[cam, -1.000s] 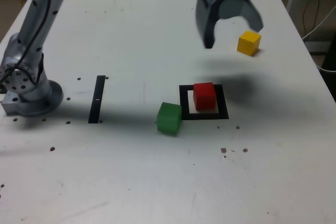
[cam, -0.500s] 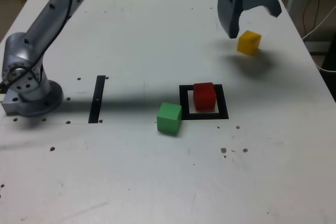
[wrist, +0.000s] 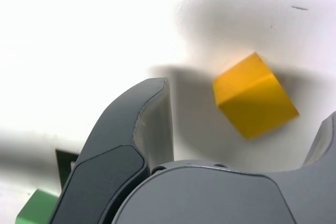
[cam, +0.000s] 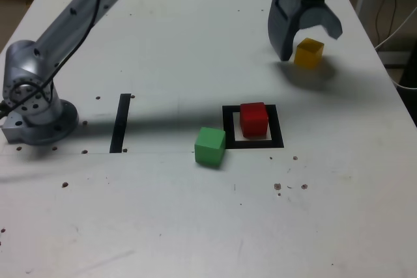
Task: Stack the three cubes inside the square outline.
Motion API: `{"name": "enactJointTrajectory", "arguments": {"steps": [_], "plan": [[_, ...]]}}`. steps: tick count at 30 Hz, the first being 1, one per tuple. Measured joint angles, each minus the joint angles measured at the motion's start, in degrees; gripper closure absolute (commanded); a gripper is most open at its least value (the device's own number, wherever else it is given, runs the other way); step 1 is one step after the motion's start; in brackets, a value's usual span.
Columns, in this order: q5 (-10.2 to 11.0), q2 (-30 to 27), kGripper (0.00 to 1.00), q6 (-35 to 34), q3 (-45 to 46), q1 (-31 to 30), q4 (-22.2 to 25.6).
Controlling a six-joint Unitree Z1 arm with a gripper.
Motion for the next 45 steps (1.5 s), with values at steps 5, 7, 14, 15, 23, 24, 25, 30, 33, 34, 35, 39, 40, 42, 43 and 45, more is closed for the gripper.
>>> {"name": "enactJointTrajectory", "arguments": {"steps": [5, 7, 14, 15, 23, 24, 25, 30, 33, 34, 35, 39, 40, 42, 43, 45], "plan": [[0.9, 2.1, 0.03, 1.5, -3.0, 0.2, -0.2], [1.2, 2.7, 0.04, 2.0, -3.8, 0.4, -0.2], [2.3, 4.9, 0.07, 2.6, -5.2, 0.9, -1.5], [2.3, 5.0, 0.07, 2.6, -5.5, 0.9, -1.7], [2.6, 5.3, 0.14, 2.6, -5.6, 1.0, -2.7], [2.6, 5.3, 0.15, 2.6, -5.6, 1.0, -2.7], [2.6, 5.3, 0.16, 2.6, -5.6, 1.0, -2.7], [2.0, 5.3, 0.17, 2.6, -4.7, 1.0, -2.3], [1.7, 5.2, 0.18, 2.6, -4.4, 0.8, -2.3], [1.6, 5.2, 0.18, 2.6, -4.3, 0.6, -2.3], [1.4, 5.1, 0.18, 2.7, -4.2, 0.5, -2.3], [1.2, 5.1, 0.2, 2.9, -4.2, 0.2, -2.3], [1.1, 5.1, 0.21, 3.0, -4.2, 0.2, -2.3], [1.0, 5.1, 0.25, 3.1, -4.2, 0.2, -2.3], [1.0, 5.1, 0.27, 3.3, -4.2, 0.2, -2.3], [1.0, 5.1, 0.31, 3.4, -4.2, 0.2, -2.3]]}}
